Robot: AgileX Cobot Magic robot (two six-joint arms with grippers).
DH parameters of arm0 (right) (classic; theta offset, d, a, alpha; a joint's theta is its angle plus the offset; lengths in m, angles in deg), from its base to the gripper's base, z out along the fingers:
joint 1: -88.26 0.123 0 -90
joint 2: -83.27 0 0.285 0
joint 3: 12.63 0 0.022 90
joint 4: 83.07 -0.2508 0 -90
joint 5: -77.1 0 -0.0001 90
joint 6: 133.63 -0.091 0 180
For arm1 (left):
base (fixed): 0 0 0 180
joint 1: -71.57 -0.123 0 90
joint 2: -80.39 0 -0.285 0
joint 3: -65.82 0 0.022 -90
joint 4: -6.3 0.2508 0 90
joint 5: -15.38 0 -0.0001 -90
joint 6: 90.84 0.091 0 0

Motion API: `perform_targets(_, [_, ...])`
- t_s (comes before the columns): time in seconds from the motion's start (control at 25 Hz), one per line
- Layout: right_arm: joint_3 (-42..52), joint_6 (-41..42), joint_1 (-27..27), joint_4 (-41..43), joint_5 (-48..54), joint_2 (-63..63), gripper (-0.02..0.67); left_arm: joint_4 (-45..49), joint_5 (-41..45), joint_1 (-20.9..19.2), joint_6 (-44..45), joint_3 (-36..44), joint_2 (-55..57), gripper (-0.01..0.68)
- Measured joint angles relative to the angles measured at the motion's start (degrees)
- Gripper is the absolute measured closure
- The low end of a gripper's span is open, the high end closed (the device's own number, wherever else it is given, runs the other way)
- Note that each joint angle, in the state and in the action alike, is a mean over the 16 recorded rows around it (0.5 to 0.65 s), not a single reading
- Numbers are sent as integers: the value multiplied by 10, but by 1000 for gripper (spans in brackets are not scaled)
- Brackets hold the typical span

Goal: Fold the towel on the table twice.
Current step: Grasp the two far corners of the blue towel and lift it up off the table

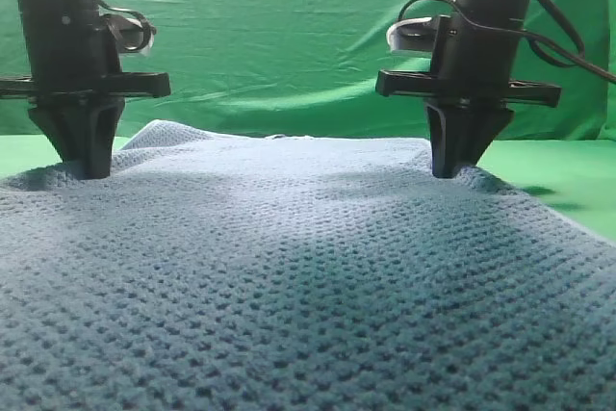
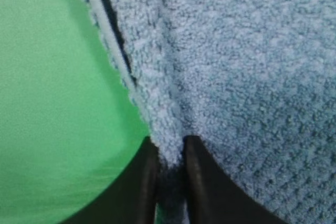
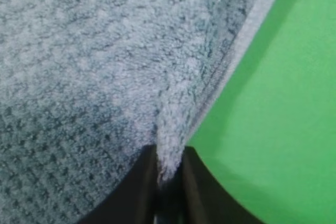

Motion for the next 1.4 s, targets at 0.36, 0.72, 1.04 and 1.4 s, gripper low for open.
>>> perform_targets(0.36, [-20, 0, 2, -1, 11, -25, 649, -25, 39, -11, -5, -43, -17, 665])
perform_targets(0.72, [-176, 0, 3, 32, 22, -71, 649, -36, 49, -21, -5, -173, -86, 673])
perform_targets(1.04, [-363, 15, 3, 72, 1, -91, 649, -56, 4, -23, 13, -312, -132, 673])
perform_targets(1.4, [-386, 32, 2, 97, 23, -96, 649, -78, 13, -23, 32, -346, -133, 673])
